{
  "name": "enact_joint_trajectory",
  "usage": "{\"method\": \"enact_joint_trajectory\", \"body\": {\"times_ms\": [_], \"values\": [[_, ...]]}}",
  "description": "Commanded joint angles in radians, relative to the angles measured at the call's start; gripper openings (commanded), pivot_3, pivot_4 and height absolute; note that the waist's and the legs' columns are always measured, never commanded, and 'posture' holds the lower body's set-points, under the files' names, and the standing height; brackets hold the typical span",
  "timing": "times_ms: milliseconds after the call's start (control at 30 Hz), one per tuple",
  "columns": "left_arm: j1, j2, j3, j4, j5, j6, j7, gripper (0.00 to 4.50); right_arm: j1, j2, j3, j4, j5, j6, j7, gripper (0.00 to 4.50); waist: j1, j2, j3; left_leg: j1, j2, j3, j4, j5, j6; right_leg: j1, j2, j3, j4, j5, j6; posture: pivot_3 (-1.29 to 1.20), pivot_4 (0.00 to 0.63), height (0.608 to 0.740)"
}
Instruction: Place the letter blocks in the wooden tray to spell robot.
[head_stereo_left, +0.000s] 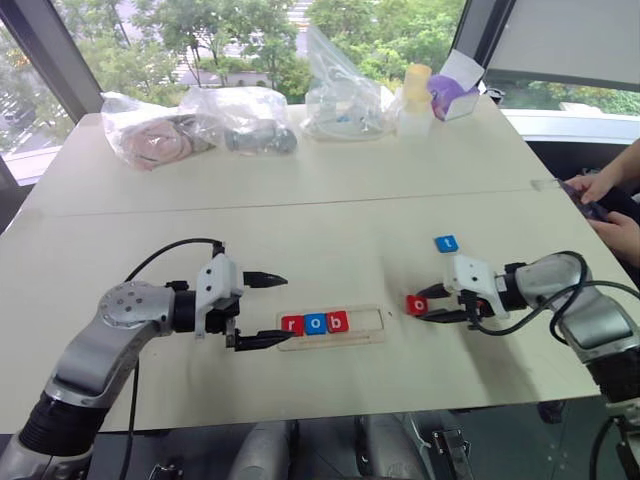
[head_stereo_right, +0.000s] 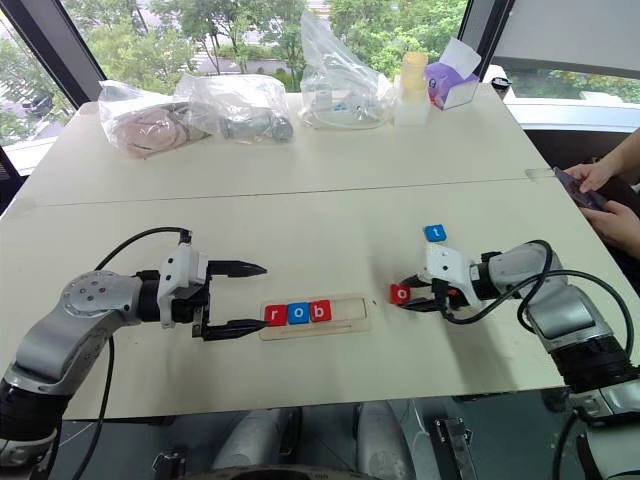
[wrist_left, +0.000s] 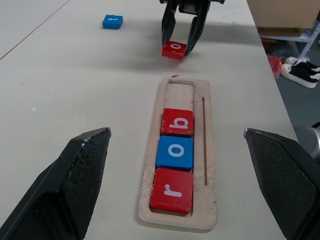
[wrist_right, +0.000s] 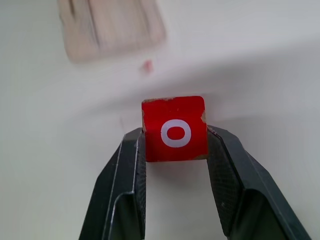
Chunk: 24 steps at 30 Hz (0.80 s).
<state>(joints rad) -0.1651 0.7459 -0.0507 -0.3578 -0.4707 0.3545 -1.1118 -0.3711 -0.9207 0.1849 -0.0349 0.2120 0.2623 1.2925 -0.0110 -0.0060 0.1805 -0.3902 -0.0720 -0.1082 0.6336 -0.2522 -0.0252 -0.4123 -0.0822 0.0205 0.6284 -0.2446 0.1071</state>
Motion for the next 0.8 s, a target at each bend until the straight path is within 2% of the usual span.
{"method": "enact_joint_trajectory", "body": {"times_ms": [33, 167, 367, 800], "values": [[-0.013, 0.006, 0.021, -0.023, -0.015, 0.001, 0.002, 4.50, -0.031, 0.012, -0.002, -0.169, 0.049, 0.137, -0.017, 1.12, 0.001, 0.000, 0.000, 0.000, 0.000, 0.000, 0.000, 0.000, 0.000, 0.000, 0.000, 0.000, 0.000, 0.000, 0.000, 0.00, 0.150, 0.740], [-0.012, 0.005, 0.021, -0.028, -0.016, 0.006, 0.004, 4.50, -0.036, 0.041, 0.055, -0.257, 0.025, 0.216, -0.050, 1.12, 0.001, 0.000, 0.000, 0.000, 0.000, -0.001, 0.000, 0.000, 0.000, 0.000, 0.000, 0.000, 0.000, 0.000, 0.000, 0.00, 0.150, 0.740], [-0.005, 0.007, 0.024, -0.038, -0.017, 0.012, 0.009, 4.50, -0.066, 0.086, 0.127, -0.275, -0.004, 0.270, -0.075, 1.12, 0.001, 0.000, 0.000, -0.001, 0.000, 0.000, 0.000, 0.000, 0.000, 0.000, -0.001, 0.000, 0.000, 0.000, 0.000, 0.00, 0.150, 0.740], [0.015, 0.008, 0.027, -0.051, -0.019, 0.017, 0.022, 4.50, -0.096, 0.142, 0.190, -0.234, -0.047, 0.262, -0.089, 1.12, 0.000, 0.000, 0.000, -0.001, 0.000, 0.000, 0.000, 0.000, 0.000, 0.000, 0.000, -0.001, 0.000, 0.000, 0.000, 0.00, 0.150, 0.740]]}}
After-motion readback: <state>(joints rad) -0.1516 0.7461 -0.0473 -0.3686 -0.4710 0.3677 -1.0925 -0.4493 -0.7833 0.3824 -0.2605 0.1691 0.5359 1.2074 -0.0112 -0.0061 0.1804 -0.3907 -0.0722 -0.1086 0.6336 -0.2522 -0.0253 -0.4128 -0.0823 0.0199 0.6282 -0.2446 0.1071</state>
